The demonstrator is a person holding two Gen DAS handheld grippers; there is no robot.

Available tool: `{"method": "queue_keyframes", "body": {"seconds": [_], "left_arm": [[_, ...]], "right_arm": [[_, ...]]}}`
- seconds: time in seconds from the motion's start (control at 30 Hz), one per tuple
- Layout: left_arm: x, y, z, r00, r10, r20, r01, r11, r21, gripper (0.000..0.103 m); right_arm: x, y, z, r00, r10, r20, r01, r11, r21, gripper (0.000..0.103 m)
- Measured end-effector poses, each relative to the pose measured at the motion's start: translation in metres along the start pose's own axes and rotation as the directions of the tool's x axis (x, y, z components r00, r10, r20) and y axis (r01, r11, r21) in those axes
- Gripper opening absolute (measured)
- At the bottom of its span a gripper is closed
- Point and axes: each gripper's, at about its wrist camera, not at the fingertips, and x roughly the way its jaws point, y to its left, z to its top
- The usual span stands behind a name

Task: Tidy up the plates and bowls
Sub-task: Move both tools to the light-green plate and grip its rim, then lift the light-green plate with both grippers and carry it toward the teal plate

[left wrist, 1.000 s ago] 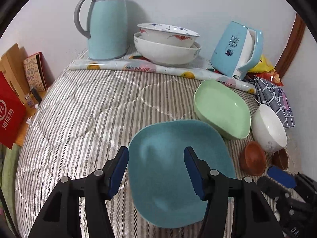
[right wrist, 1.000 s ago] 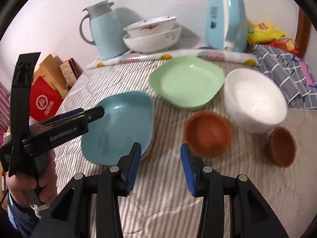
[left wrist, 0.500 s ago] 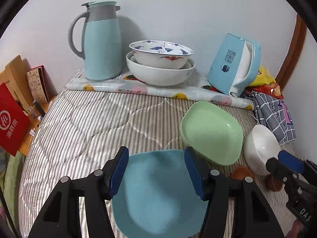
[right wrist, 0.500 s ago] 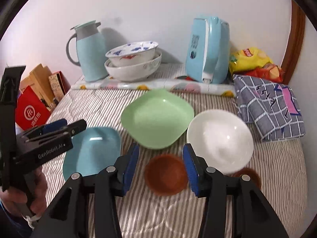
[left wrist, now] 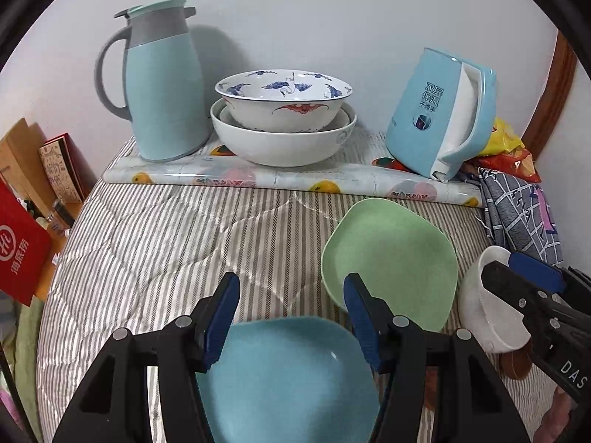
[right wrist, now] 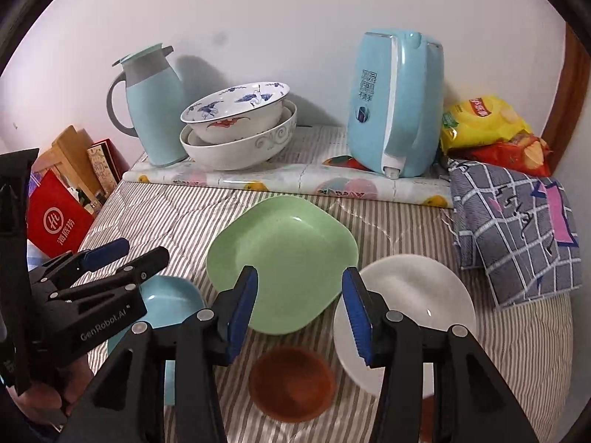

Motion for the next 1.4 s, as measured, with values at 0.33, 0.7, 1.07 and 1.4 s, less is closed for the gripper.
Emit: {"method": "queue_keyframes", "body": {"seconds": [0.33, 0.7, 1.07, 1.4], "left_arm": [[0.029, -0.001, 0.016, 1.000, -0.011, -0.028, 0.010, 1.000, -0.026, 0.056], [0.062, -0.011, 0.020, 0.997, -0.036, -0.064, 0.035, 0.999, -0.029, 0.056], [0.083, -0.017, 0.023, 0.995, -0.044, -0.094, 0.042, 0.999, -0.018, 0.043], [0.099, -0.021, 0.018, 0.989, -0.046, -0.138, 0.046, 0.999, -0.005, 0.024]], "right_arm": [[0.024, -0.015, 0.023, 1.000, -0.024, -0.002, 0.024, 1.000, -0.007, 0.047], [0.061, -0.027, 0.029, 0.998, -0.013, -0.062, 0.013, 1.000, -0.008, 0.043], [0.090, -0.037, 0.030, 0.990, -0.017, -0.140, 0.014, 1.000, -0.019, 0.031], [0.110, -0.042, 0.030, 0.984, -0.033, -0.174, 0.030, 0.999, -0.020, 0.018]]}}
